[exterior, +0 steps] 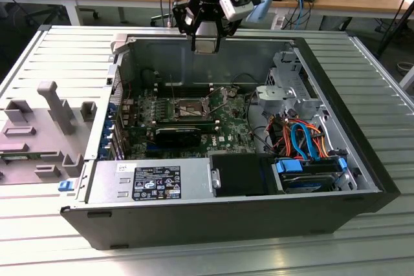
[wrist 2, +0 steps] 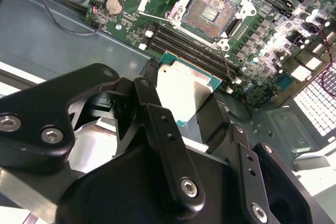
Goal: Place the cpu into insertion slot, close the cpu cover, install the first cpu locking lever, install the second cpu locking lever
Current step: 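Place the cpu into insertion slot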
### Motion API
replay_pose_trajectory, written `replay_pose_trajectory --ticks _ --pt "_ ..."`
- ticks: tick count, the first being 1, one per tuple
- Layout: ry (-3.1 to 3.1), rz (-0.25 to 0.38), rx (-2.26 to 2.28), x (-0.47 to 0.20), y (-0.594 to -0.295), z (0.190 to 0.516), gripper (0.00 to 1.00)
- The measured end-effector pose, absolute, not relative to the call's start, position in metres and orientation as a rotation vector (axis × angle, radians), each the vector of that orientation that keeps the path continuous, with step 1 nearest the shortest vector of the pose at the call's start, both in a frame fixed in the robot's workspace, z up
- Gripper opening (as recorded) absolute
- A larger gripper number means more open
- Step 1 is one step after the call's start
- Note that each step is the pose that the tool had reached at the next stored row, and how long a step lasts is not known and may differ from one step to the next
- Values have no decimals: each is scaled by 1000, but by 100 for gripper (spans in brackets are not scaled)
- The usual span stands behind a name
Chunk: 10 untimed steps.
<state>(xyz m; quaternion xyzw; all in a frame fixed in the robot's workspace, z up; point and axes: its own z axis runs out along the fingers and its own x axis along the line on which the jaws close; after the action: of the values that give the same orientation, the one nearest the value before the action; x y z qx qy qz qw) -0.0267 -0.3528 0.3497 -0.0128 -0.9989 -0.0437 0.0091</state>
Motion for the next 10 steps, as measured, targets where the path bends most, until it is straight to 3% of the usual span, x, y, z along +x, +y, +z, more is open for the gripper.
replay_pose_trajectory --ticks 10 --pt "-3120 -137 -40 -28 -357 341 54"
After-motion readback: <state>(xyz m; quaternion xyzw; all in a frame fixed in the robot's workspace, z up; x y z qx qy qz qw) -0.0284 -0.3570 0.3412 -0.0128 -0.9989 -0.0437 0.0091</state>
